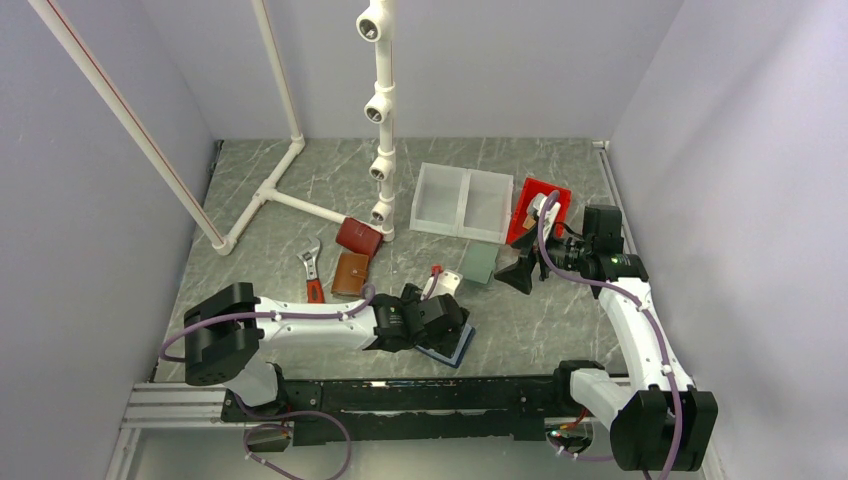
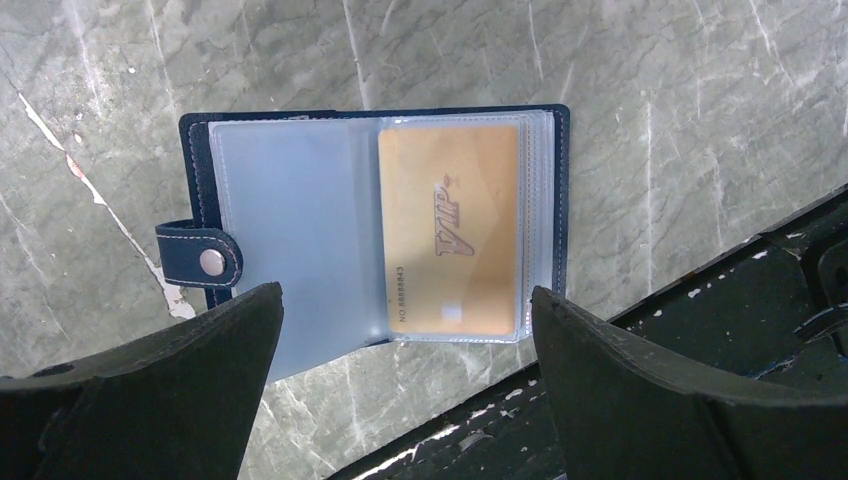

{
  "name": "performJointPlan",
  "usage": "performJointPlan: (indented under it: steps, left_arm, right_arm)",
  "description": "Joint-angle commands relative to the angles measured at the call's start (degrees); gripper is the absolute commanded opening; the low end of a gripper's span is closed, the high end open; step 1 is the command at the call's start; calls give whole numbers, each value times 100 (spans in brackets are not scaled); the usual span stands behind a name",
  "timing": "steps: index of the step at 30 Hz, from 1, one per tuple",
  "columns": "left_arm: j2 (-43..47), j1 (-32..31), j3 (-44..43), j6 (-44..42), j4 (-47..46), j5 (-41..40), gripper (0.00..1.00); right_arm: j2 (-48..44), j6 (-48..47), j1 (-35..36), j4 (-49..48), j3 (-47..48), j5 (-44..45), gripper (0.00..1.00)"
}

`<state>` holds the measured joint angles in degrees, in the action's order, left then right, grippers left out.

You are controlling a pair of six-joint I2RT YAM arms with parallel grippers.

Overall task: Take the credit cards out of the card holder
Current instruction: Remove the credit card from the card holder.

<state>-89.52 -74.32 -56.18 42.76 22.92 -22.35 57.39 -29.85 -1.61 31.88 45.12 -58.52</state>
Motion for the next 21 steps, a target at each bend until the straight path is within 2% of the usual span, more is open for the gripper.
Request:
performJointPlan:
  steps: [1,17,21]
  left_arm:
    - [106,14,-49,96,-59,20,99]
    - [45,65,-315,8,216,167,99]
    - [-146,65,-564,-71,418,190,96]
  right_arm:
    - [-2,-66,-24,-182,-10,-98,100]
    - [11,-106,-10,-139,16,-183,100]
    - [39,-100,-5,-147,27,-195,100]
